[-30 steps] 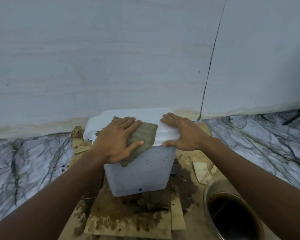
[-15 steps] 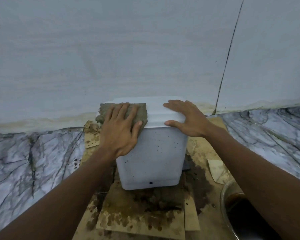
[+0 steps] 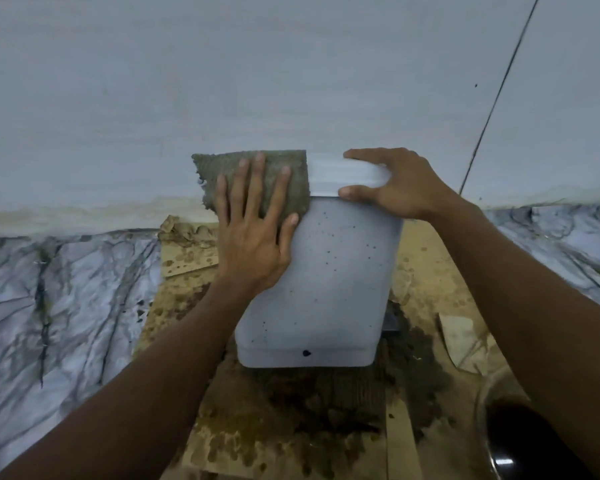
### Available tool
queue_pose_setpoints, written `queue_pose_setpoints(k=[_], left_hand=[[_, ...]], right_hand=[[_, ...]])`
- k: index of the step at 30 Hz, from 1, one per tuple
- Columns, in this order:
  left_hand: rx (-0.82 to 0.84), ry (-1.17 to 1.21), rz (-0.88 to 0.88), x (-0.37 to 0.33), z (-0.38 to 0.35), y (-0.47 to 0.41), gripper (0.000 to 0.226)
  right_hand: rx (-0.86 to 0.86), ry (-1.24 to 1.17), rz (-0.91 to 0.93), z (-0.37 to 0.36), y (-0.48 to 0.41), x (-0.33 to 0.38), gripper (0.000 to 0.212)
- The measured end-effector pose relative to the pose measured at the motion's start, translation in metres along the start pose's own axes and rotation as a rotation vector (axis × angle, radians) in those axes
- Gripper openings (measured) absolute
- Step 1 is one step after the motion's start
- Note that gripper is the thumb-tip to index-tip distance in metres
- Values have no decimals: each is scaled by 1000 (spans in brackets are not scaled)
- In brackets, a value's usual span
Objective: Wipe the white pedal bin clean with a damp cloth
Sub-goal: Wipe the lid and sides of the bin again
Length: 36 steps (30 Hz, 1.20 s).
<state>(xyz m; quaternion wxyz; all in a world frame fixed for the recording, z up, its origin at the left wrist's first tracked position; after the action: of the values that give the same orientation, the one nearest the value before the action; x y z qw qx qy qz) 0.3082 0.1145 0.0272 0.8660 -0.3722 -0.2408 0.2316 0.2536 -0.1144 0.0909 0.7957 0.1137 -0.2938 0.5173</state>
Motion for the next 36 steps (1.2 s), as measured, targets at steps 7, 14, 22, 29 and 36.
queue_pose_setpoints(k=[7,14,22,29,36], left_hand=[[87,34,-47,-11,-24,39,62],[107,39,80,-27,-37,32,66],[126,153,54,-95,-55,1,65],[196,191,-227,-132,-63,-13,62],[154,117,-3,-71,-57,21,68]], right_hand=[[1,-28,-36,1,-9,1,65],[21,-41,-48,3,-12,-2,62],[30,-43,-43,4,-10,-7,60],[37,-187,-49,14,-1,-24,58],[14,-274,-23,12,1,-36,62]])
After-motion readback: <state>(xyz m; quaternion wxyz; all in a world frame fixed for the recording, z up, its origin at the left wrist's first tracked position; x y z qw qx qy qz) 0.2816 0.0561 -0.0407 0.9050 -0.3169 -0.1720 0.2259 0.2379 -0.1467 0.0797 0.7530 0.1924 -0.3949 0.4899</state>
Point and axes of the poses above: each hand's wrist, its own y-axis away from the middle knuckle, its own z-axis out of the back of the hand, x = y × z, the point moved 4 cm from there along -y, towards the middle knuckle, and after that the axes turned 15 degrees about -z, right-handed, at the moved point
